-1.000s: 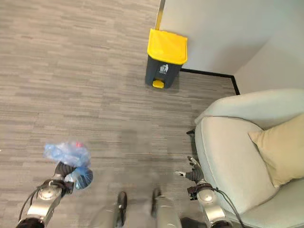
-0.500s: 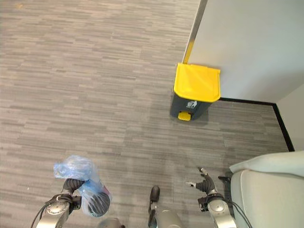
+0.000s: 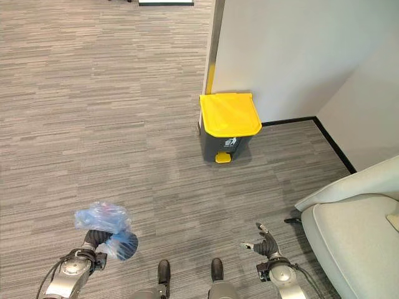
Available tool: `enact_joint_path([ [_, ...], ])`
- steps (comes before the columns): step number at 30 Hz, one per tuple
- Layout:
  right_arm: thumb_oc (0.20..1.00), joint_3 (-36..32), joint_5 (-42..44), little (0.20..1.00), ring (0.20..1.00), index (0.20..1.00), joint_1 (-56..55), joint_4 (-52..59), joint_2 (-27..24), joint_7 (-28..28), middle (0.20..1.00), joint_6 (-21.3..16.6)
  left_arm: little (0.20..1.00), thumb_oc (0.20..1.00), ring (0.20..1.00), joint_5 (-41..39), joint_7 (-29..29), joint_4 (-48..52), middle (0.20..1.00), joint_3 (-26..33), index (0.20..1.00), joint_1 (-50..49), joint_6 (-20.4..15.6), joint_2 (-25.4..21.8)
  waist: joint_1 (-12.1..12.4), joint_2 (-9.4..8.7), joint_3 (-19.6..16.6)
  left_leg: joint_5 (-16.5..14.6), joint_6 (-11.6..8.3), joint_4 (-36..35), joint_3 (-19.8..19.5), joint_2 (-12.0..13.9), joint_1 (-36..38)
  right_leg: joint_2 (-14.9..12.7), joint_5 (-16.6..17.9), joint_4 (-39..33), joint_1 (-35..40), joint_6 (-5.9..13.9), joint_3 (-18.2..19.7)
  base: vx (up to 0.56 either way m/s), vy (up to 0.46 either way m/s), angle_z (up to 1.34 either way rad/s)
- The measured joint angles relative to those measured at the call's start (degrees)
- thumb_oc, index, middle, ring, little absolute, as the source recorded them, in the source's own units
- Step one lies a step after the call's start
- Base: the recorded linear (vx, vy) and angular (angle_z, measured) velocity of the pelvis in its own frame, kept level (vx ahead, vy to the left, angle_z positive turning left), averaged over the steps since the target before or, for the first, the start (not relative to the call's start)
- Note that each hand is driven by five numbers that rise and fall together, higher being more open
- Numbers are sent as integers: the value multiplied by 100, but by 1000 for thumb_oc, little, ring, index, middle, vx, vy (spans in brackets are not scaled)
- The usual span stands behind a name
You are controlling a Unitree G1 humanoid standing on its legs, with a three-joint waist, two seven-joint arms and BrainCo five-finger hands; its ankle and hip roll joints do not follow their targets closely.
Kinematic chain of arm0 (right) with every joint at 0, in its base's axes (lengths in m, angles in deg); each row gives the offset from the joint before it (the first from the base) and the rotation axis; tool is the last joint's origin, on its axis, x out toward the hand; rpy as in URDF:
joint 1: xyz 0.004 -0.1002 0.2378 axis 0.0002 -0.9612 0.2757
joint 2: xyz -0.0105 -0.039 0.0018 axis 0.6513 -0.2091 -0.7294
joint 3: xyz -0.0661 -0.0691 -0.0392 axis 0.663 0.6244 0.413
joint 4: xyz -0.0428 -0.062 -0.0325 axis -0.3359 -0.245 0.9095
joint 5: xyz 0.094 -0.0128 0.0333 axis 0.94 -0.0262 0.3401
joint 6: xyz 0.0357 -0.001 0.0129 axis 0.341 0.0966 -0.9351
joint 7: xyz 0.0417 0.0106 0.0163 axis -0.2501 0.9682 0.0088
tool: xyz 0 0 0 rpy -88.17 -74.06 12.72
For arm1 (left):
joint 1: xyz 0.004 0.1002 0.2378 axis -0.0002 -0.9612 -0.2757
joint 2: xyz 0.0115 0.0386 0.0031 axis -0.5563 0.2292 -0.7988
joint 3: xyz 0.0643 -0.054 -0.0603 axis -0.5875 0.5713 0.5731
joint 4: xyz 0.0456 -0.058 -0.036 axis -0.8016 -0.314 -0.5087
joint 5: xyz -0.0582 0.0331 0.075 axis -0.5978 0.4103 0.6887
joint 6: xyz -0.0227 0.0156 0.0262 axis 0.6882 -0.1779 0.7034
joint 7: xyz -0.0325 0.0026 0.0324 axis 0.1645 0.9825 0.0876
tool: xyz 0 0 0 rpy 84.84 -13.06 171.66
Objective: Gather garbage on tea table into small bin, then transfer packed bag to large trash can.
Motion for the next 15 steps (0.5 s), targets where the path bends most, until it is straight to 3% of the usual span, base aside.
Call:
enact_joint_path([
  [2, 1000, 22, -3, 1000, 1000, 1000, 74, 2, -14, 30, 1000, 2, 200, 200, 200, -1, 1, 0, 200, 85, 200, -160, 9, 0, -14, 11, 11, -49, 27, -25, 149, 59, 47, 22, 8, 8, -58, -2, -56, 44, -76, -60],
  [4, 1000, 111, -5, 1000, 1000, 1000, 112, 1, -15, 47, 1000, 28, 200, 200, 200, -2, 3, -1, 200, 125, 200, -194, 14, -5, 127, -19, 52, -28, 48, -81, 387, 180, 135, -38, 76, 78, -186, -59, -542, 120, -118, -50],
  [6, 1000, 186, -6, 1000, 1000, 1000, 106, -1, -63, 62, 1000, 39, 200, 200, 200, -3, -1, -3, 200, 113, 200, -157, 23, 59, 102, 60, 101, -47, -5, -81, 316, 314, 182, 59, 32, 81, -85, -126, -763, 230, -209, -3],
  [8, 1000, 180, -8, 1000, 1000, 1000, 82, 6, -77, 101, 1000, 39, 200, 200, 200, -7, -1, 17, 200, 119, 200, -159, 27, 173, 96, 171, 157, -142, -195, 86, 205, 499, 268, 238, -131, 89, 165, -325, -891, 187, -265, 30],
  [9, 1000, 177, -7, 1000, 1000, 1000, 65, 0, -69, 109, 1000, 36, 200, 200, 200, -11, 0, 55, 200, 130, 200, -153, 23, 190, 147, 128, 179, -276, -399, 778, 73, 655, 61, 364, -437, 287, 240, -607, -982, 204, -326, 41],
  [10, 1000, 125, -7, 1000, 1000, 1000, 86, 0, -75, 108, 1000, 36, 200, 200, 200, -11, -1, 49, 200, 126, 200, -106, 30, 184, 190, 13, 218, -265, -443, 1551, 5, 688, -314, 348, -550, 451, 204, -714, -982, 158, -250, 17],
  [11, 1000, -89, -6, 1000, 1000, 1000, 178, 3, -122, 85, 1000, 20, 200, 200, 200, -11, -6, 43, 200, 70, 200, -136, 41, 231, 275, 0, 220, -79, -679, 2421, -167, 831, -711, 425, -633, 506, 242, -852, -956, 310, -206, 0],
  [12, 1000, -74, -6, 1000, 1000, 1000, 261, 1, -221, 24, 1000, 30, 200, 200, 200, -14, -2, 40, 200, 72, 200, -125, 42, 297, 302, 5, 246, -126, -613, 2813, -298, 869, -956, 537, -693, 483, 348, -1040, -930, 220, -88, 0],
  [13, 1000, -82, -5, 1000, 1000, 1000, 255, -7, -267, 12, 1000, 38, 200, 200, 200, -13, -3, 45, 200, 61, 200, -118, 37, 352, 307, 20, 257, -290, -557, 2926, -252, 756, -1090, 545, -716, 453, 345, -1142, -888, 297, -97, 13],
  [15, 1000, -85, -4, 1000, 1000, 1000, 289, -10, -289, -26, 1000, 46, 200, 200, 200, -13, -7, 41, 200, 42, 200, -29, 40, 411, 330, -72, 339, -481, -352, 2003, -30, 328, -1152, 638, -435, -7, 558, -1182, -776, 235, 2, -13],
])
